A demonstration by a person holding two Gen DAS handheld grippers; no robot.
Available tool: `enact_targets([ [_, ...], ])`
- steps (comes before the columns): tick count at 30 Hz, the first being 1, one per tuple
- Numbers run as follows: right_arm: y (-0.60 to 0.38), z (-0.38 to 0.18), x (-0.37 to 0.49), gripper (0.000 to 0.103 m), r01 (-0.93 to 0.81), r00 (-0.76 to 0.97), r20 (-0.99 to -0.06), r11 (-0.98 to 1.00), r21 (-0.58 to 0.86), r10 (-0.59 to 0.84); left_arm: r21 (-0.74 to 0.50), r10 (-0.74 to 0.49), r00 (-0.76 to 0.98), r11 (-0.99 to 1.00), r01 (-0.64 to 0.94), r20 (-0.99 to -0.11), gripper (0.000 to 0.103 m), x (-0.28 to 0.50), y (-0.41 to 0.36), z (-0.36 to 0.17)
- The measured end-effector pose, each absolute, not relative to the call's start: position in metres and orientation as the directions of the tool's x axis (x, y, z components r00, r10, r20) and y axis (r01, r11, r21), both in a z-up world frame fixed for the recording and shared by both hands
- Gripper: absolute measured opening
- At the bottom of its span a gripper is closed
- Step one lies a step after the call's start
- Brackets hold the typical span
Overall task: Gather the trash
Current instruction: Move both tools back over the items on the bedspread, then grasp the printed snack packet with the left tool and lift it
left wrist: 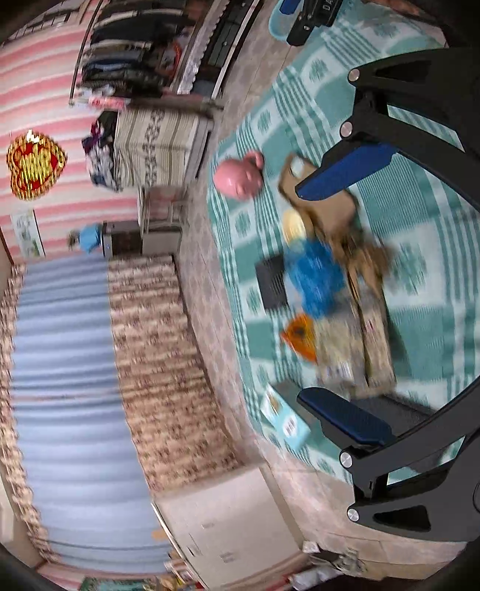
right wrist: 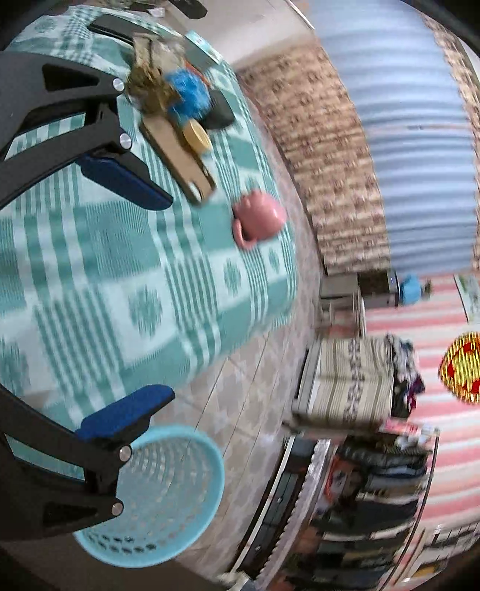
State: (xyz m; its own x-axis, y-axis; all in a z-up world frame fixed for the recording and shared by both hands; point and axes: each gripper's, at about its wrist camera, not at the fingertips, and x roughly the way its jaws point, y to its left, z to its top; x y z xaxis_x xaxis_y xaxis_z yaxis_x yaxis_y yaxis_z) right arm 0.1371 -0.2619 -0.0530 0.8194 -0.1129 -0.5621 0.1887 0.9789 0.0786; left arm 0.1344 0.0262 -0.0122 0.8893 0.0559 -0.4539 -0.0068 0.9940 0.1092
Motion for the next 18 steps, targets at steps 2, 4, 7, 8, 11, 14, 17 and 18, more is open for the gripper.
enact_targets([
  [2, -0.247, -0.055, 0.138, 0.093, 0.164, 0.825, -0.557, 0.984, 0.075, -0.096, 0.107, 0.092, 0.881, 0.993, -0.048, -0.464, 0.098, 0.132, 0.049, -0.019],
  [4, -0.235, -0.059, 0.139, 0.093, 0.138, 0.832, -0.550, 0.988, 0.067, -0.079, 0.084, 0.108, 0.871, 0.993, -0.077, -0.479, 0.098, 0.132, 0.066, -0.026],
  [7, -0.224, -0.064, 0.140, 0.093, 0.114, 0.837, -0.542, 0.993, 0.031, -0.079, 0.060, 0.128, 0.849, 0.992, -0.114, -0.513, 0.098, 0.132, 0.090, -0.041],
  [8, -0.222, -0.067, 0.141, 0.093, 0.108, 0.837, -0.541, 0.994, 0.020, -0.080, 0.058, 0.137, 0.843, 0.991, -0.124, -0.520, 0.098, 0.130, 0.097, -0.046],
  [11, -0.220, -0.075, 0.145, 0.093, 0.098, 0.830, -0.552, 0.995, 0.008, -0.077, 0.066, 0.164, 0.828, 0.986, -0.152, -0.536, 0.098, 0.130, 0.111, -0.062],
  [14, -0.225, -0.083, 0.147, 0.093, 0.103, 0.821, -0.567, 0.995, 0.020, -0.073, 0.054, 0.170, 0.811, 0.984, -0.169, -0.559, 0.098, 0.136, 0.119, -0.073],
  [17, -0.231, -0.091, 0.151, 0.093, 0.112, 0.808, -0.585, 0.993, 0.031, -0.072, 0.061, 0.172, 0.796, 0.984, -0.169, -0.580, 0.098, 0.147, 0.119, -0.083],
  [18, -0.231, -0.093, 0.153, 0.093, 0.112, 0.804, -0.591, 0.993, 0.033, -0.071, 0.066, 0.173, 0.791, 0.984, -0.165, -0.587, 0.098, 0.151, 0.117, -0.086],
])
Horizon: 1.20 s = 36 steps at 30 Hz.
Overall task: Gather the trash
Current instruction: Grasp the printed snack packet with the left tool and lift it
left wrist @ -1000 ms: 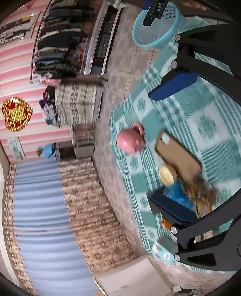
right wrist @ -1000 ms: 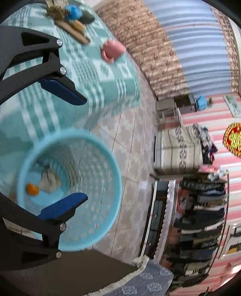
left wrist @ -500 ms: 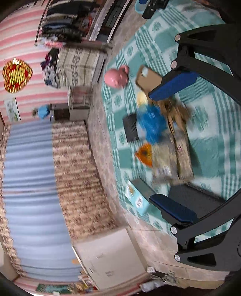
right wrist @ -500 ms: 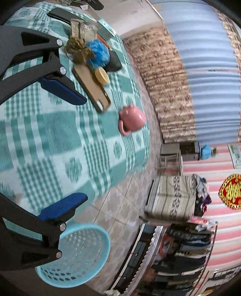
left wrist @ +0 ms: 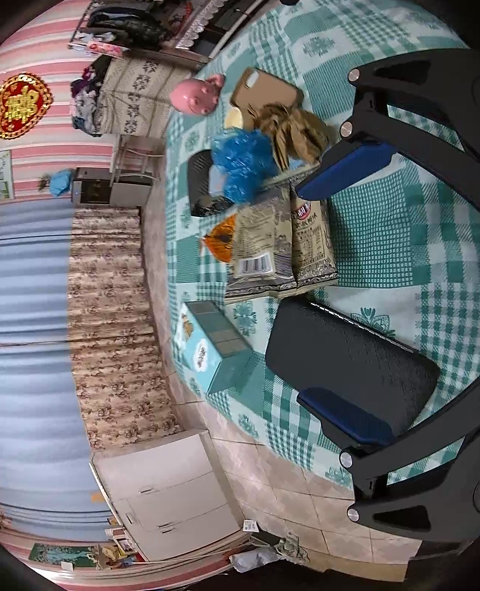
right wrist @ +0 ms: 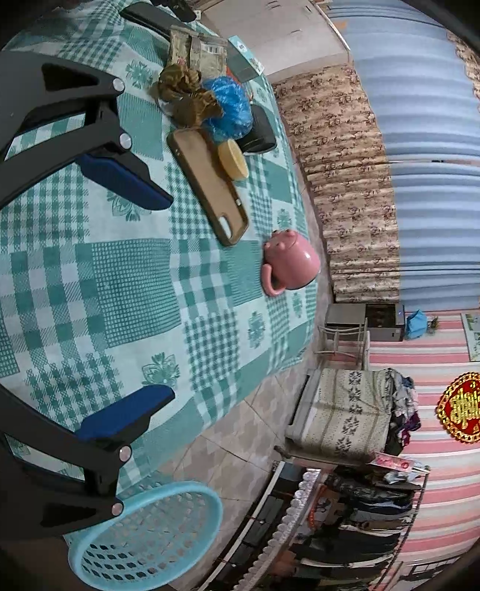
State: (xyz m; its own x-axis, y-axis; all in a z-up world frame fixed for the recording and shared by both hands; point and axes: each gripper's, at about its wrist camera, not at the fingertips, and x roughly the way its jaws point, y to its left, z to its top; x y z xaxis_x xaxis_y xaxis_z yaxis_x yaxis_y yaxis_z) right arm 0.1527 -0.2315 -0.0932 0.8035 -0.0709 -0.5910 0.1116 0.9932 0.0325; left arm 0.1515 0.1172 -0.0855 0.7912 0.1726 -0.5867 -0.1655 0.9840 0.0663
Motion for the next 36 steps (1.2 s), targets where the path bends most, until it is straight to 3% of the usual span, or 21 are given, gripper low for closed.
enact_targets([
  [12, -0.231, -0.104, 0.162, 0.093, 0.112, 0.789, -0.610, 0.994, 0.015, -0.080, 0.079, 0.167, 0.718, 0.985, -0.154, -0.675, 0.097, 0.224, 0.119, -0.106],
  [16, -0.233, -0.105, 0.161, 0.093, 0.120, 0.784, -0.615, 0.992, 0.022, -0.082, 0.058, 0.112, 0.739, 0.993, -0.098, -0.665, 0.090, 0.226, 0.115, -0.106],
  [21, -0.228, -0.108, 0.162, 0.093, 0.112, 0.780, -0.621, 0.994, 0.006, -0.083, 0.045, 0.045, 0.723, 0.999, -0.019, -0.689, 0.060, 0.220, 0.103, -0.109],
  [25, -0.218, -0.109, 0.160, 0.093, 0.094, 0.783, -0.614, 0.995, -0.037, -0.097, 0.025, 0.013, 0.728, 1.000, 0.006, -0.685, 0.049, 0.210, 0.098, -0.106],
  [30, -0.215, -0.111, 0.160, 0.093, 0.092, 0.775, -0.623, 0.994, -0.056, -0.107, -0.030, -0.055, 0.739, 0.998, 0.048, -0.671, 0.022, 0.196, 0.093, -0.095],
  [32, -0.213, -0.112, 0.159, 0.093, 0.092, 0.774, -0.623, 0.994, -0.062, -0.110, -0.009, -0.042, 0.759, 0.999, 0.047, -0.650, 0.018, 0.191, 0.090, -0.090],
  [35, -0.210, -0.112, 0.158, 0.093, 0.088, 0.771, -0.626, 0.993, -0.075, -0.116, 0.030, -0.018, 0.785, 0.998, 0.047, -0.619, 0.001, 0.185, 0.086, -0.081],
  [36, -0.208, -0.113, 0.159, 0.093, 0.084, 0.769, -0.628, 0.993, -0.077, -0.114, 0.033, -0.014, 0.787, 0.999, 0.043, -0.616, 0.001, 0.185, 0.086, -0.078],
])
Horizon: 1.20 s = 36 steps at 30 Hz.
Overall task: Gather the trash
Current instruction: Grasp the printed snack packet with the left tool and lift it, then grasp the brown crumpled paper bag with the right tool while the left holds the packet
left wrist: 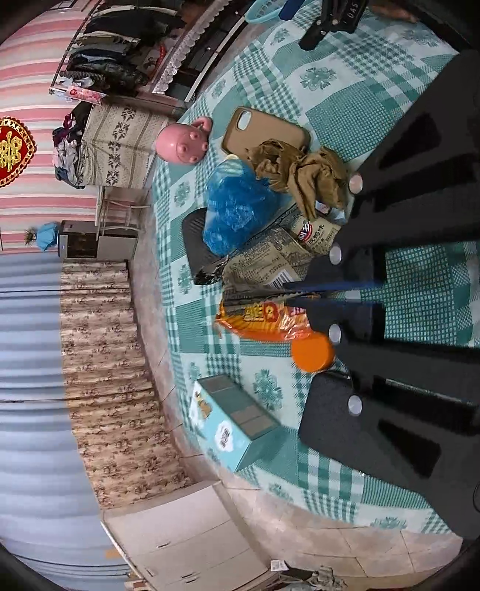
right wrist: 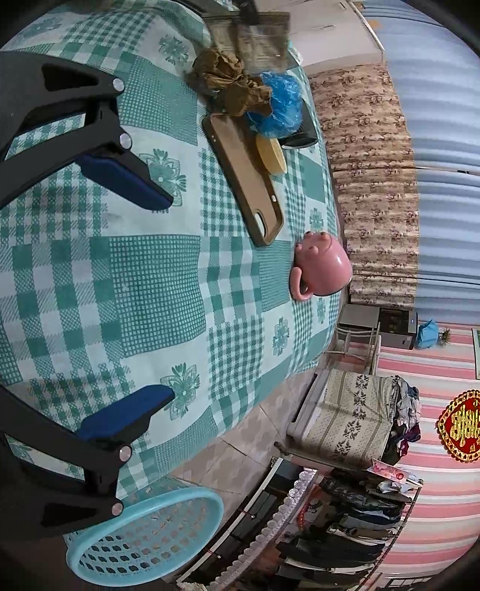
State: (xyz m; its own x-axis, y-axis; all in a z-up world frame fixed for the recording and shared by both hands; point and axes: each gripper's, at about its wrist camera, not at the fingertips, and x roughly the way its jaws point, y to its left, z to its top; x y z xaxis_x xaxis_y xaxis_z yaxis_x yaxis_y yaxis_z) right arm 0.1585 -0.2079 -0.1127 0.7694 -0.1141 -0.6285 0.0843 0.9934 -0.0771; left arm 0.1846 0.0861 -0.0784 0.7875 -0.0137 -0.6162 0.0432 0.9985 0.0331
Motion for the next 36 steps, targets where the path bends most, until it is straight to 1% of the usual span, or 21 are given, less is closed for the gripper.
enact_targets([
  [3, -0.201, -0.110, 0.158, 0.093, 0.065, 0.770, -0.631, 0.995, -0.075, -0.098, 0.053, 0.016, 0.803, 0.998, 0.019, -0.596, 0.001, 0.181, 0.091, -0.069],
  [8, -0.179, -0.096, 0.165, 0.093, 0.030, 0.785, -0.615, 0.996, -0.083, -0.075, 0.144, 0.142, 0.846, 0.986, -0.078, -0.514, 0.001, 0.163, 0.112, -0.049],
  [12, -0.157, -0.089, 0.179, 0.093, -0.009, 0.785, -0.619, 0.999, -0.032, -0.013, 0.121, 0.166, 0.845, 0.985, -0.121, -0.507, 0.001, 0.161, 0.130, -0.043],
  [16, -0.128, -0.087, 0.188, 0.093, -0.067, 0.779, -0.626, 0.997, -0.028, 0.035, 0.130, 0.231, 0.836, 0.973, -0.192, -0.498, 0.001, 0.164, 0.147, -0.045],
  [18, -0.112, -0.089, 0.187, 0.093, -0.100, 0.772, -0.633, 0.995, -0.021, 0.064, 0.106, 0.225, 0.825, 0.974, -0.199, -0.518, 0.001, 0.168, 0.156, -0.048],
  [21, -0.093, -0.098, 0.185, 0.093, -0.129, 0.750, -0.656, 0.991, -0.022, 0.084, 0.089, 0.216, 0.825, 0.976, -0.199, -0.522, 0.001, 0.169, 0.161, -0.048],
  [26, -0.071, -0.109, 0.181, 0.093, -0.137, 0.712, -0.687, 0.988, 0.068, 0.146, 0.079, 0.210, 0.833, 0.977, -0.198, -0.512, 0.001, 0.166, 0.163, -0.046],
  [31, -0.042, -0.113, 0.191, 0.091, -0.149, 0.707, -0.696, 0.988, 0.032, 0.129, 0.078, 0.206, 0.829, 0.978, -0.194, -0.519, 0.001, 0.166, 0.162, -0.048],
  [32, -0.038, -0.114, 0.194, 0.085, -0.151, 0.703, -0.701, 0.988, 0.020, 0.122, 0.077, 0.205, 0.830, 0.978, -0.194, -0.518, 0.001, 0.166, 0.161, -0.048],
  [33, -0.036, -0.114, 0.196, 0.073, -0.157, 0.698, -0.705, 0.987, 0.016, 0.123, 0.077, 0.205, 0.831, 0.978, -0.193, -0.517, 0.001, 0.165, 0.161, -0.048],
  [34, -0.033, -0.115, 0.199, 0.067, -0.173, 0.685, -0.715, 0.984, 0.028, 0.141, 0.077, 0.203, 0.832, 0.978, -0.192, -0.516, 0.001, 0.165, 0.161, -0.048],
  [36, -0.032, -0.113, 0.200, 0.050, -0.179, 0.676, -0.722, 0.983, 0.034, 0.148, 0.079, 0.204, 0.831, 0.978, -0.191, -0.517, 0.001, 0.165, 0.160, -0.049],
])
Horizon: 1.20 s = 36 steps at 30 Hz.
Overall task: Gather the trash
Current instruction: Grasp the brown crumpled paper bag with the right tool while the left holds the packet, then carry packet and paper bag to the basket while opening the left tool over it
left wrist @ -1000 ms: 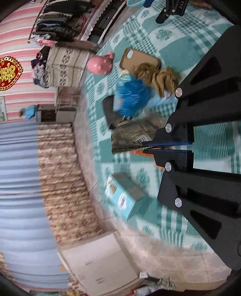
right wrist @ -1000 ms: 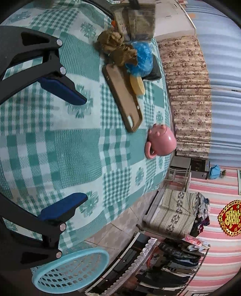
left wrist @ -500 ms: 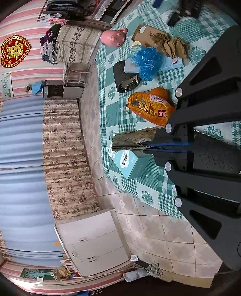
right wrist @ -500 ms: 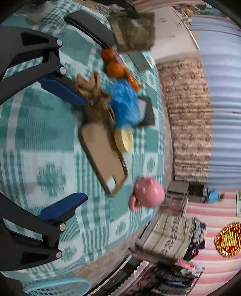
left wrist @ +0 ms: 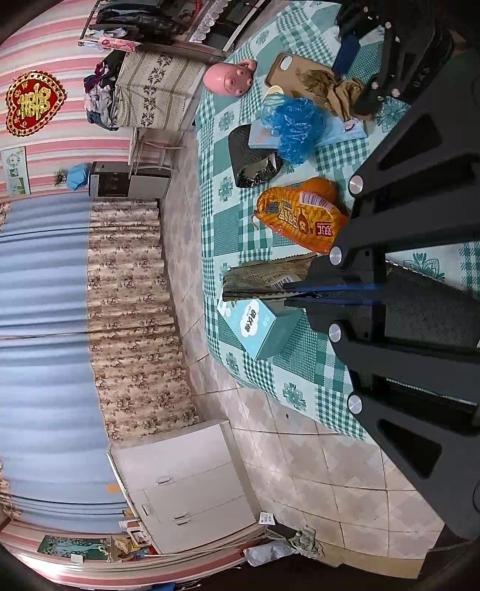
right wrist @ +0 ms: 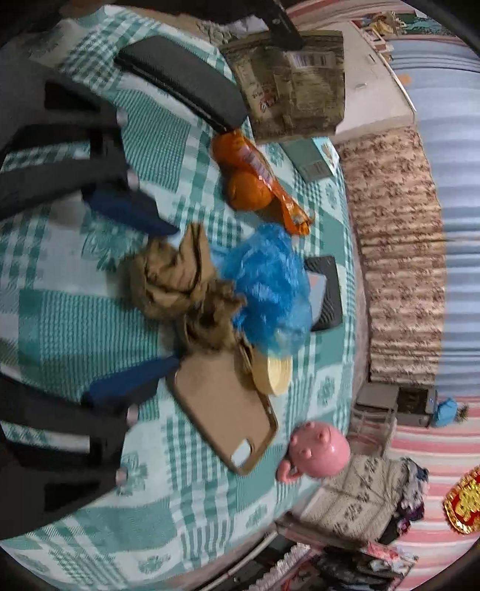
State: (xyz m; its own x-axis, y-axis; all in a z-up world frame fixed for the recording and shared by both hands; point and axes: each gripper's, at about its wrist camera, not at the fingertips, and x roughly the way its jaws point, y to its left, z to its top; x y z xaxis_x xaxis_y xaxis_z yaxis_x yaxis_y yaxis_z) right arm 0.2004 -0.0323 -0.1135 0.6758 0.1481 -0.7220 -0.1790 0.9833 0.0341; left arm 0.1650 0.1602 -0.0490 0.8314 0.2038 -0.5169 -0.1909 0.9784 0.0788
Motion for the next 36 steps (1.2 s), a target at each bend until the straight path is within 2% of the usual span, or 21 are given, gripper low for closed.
enact_targets([
  [3, -0.035, -0.111, 0.198, 0.045, -0.197, 0.670, -0.721, 0.979, 0.055, 0.175, 0.083, 0.205, 0.830, 0.978, -0.190, -0.519, 0.001, 0.166, 0.159, -0.051],
  [9, -0.080, -0.095, 0.169, 0.045, -0.213, 0.683, -0.695, 0.971, 0.105, 0.225, 0.085, 0.197, 0.836, 0.980, -0.179, -0.512, 0.001, 0.162, 0.155, -0.048],
  [20, -0.205, -0.089, 0.149, 0.045, -0.026, 0.721, -0.678, 0.982, 0.186, 0.147, 0.142, 0.124, 0.889, 0.988, -0.067, -0.442, 0.001, 0.148, 0.090, -0.013],
  [29, -0.275, -0.064, 0.124, 0.045, 0.075, 0.781, -0.620, 0.974, 0.212, 0.075, 0.125, -0.025, 0.900, 0.988, 0.088, -0.435, 0.001, 0.137, 0.022, 0.008],
  [36, -0.352, -0.043, 0.089, 0.045, 0.220, 0.807, -0.585, 0.960, 0.172, -0.080, 0.116, -0.157, 0.892, 0.967, 0.225, -0.424, 0.001, 0.139, -0.063, 0.015],
])
